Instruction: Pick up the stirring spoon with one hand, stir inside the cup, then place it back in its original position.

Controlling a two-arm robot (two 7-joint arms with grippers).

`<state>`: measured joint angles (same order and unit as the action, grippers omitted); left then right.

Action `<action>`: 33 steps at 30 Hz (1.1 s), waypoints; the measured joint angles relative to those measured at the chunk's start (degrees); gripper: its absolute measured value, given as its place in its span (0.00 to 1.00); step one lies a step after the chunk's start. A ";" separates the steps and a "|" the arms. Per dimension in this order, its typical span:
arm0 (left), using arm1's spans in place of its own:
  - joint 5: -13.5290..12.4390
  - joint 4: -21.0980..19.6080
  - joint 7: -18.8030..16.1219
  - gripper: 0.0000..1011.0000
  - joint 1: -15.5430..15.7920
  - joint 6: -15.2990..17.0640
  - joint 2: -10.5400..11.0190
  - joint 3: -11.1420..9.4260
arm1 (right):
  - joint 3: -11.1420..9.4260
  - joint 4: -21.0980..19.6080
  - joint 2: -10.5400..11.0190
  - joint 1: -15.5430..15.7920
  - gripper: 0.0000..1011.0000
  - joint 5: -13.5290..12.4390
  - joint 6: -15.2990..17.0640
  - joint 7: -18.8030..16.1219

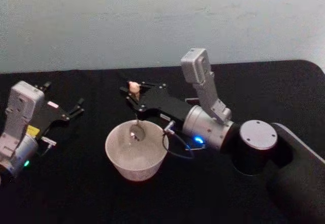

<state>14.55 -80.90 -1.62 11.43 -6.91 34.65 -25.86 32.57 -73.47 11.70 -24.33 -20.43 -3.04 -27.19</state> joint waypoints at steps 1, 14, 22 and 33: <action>0.00 0.00 0.00 0.99 0.00 0.00 0.00 0.00 | -0.18 -0.25 0.23 0.18 0.21 0.00 0.01 -0.09; 0.00 0.00 0.00 0.99 0.00 0.00 0.00 0.00 | -1.72 -7.61 6.00 5.17 0.21 -1.93 1.05 -3.98; 0.00 0.00 0.00 0.99 0.00 0.00 0.00 0.00 | -0.39 -9.49 6.68 6.51 0.21 -2.59 1.69 -4.69; 0.00 0.00 0.00 0.99 0.00 0.00 0.00 0.00 | 1.34 -7.88 4.25 5.29 0.21 -1.97 2.09 -3.46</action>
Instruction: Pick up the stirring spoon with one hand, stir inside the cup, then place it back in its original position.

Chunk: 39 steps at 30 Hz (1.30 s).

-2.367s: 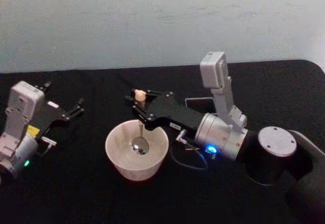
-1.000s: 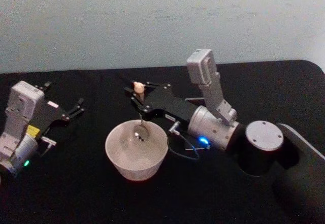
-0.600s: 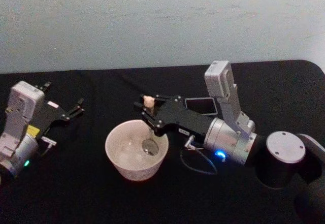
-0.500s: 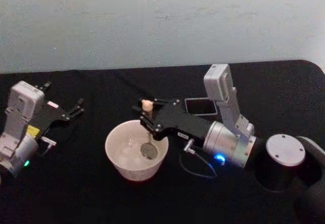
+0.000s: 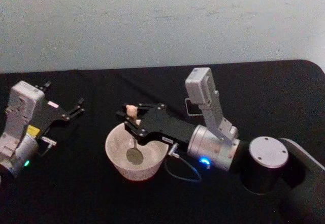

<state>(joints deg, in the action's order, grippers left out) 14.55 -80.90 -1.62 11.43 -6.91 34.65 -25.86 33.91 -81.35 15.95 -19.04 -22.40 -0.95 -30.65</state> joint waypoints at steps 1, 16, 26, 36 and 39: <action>0.00 0.00 0.00 0.99 0.00 0.00 0.00 0.00 | 0.26 0.65 -0.54 -0.44 0.21 0.32 0.08 0.35; 0.00 0.00 0.00 0.99 0.00 0.00 0.00 0.00 | -0.91 7.87 -4.44 -4.50 0.21 2.97 -0.42 3.40; 0.00 0.00 0.00 0.99 0.00 0.00 0.00 0.00 | -2.45 5.40 -1.98 -2.98 0.21 2.52 0.12 1.92; 0.00 0.00 0.00 0.99 0.00 0.00 0.00 0.00 | -2.80 0.31 1.84 0.39 0.21 0.21 1.32 -0.75; 0.00 0.00 0.00 0.99 0.00 0.00 0.00 0.00 | -2.32 -0.65 2.46 0.91 0.21 -0.43 1.57 -1.54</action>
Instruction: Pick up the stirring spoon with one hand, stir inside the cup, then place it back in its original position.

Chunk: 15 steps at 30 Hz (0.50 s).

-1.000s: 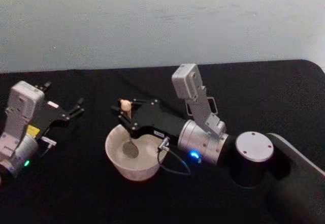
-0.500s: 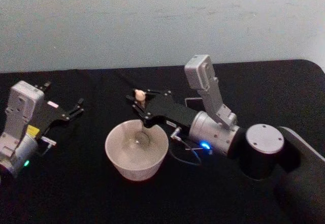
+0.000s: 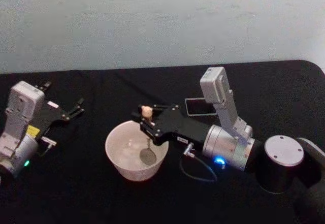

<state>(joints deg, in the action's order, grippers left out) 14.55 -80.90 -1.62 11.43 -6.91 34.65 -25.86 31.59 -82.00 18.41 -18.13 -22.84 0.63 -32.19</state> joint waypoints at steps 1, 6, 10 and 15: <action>0.00 0.00 0.00 0.99 0.00 0.00 0.00 0.00 | 0.34 -0.47 0.23 0.18 0.21 -0.30 0.20 -0.35; 0.00 0.00 0.00 0.99 0.00 0.00 0.00 0.00 | 1.58 -1.38 0.54 0.48 0.21 -0.71 0.65 -1.07; 0.00 0.00 0.00 0.99 0.00 0.00 0.00 0.00 | 2.61 -1.40 0.14 0.26 0.21 -0.71 0.85 -1.09; 0.00 0.00 0.00 0.99 0.00 0.00 0.00 0.00 | 3.67 -0.22 -1.22 -0.79 0.21 -0.39 1.29 -0.33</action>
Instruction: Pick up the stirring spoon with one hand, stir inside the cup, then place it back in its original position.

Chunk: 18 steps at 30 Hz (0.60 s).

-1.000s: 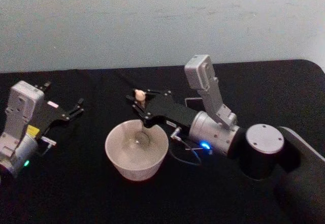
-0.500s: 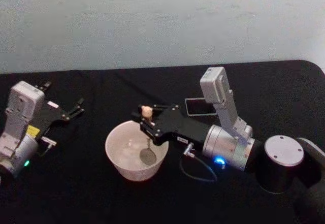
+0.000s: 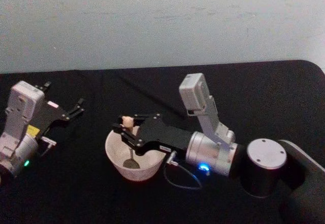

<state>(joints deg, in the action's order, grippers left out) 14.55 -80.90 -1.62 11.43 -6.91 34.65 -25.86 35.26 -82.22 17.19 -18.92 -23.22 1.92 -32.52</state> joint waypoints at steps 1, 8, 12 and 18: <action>0.00 -0.01 0.00 0.99 0.00 0.00 0.00 0.00 | 0.29 0.63 -0.62 -0.47 0.21 0.27 0.05 0.42; 0.00 0.00 0.00 0.99 0.00 0.00 0.00 0.00 | 0.65 3.96 -3.41 -2.77 0.21 1.14 0.13 2.40; 0.00 0.00 0.00 0.99 0.00 0.00 0.00 0.00 | 0.07 6.20 -4.90 -4.28 0.21 1.52 0.04 3.61; 0.00 0.00 0.00 0.99 0.00 0.00 0.00 0.00 | -1.03 8.25 -5.80 -5.64 0.21 1.69 -0.03 4.44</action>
<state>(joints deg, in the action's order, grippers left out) 14.55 -80.90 -1.62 11.43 -6.91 34.65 -25.86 34.23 -73.97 11.39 -24.55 -21.53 1.89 -28.08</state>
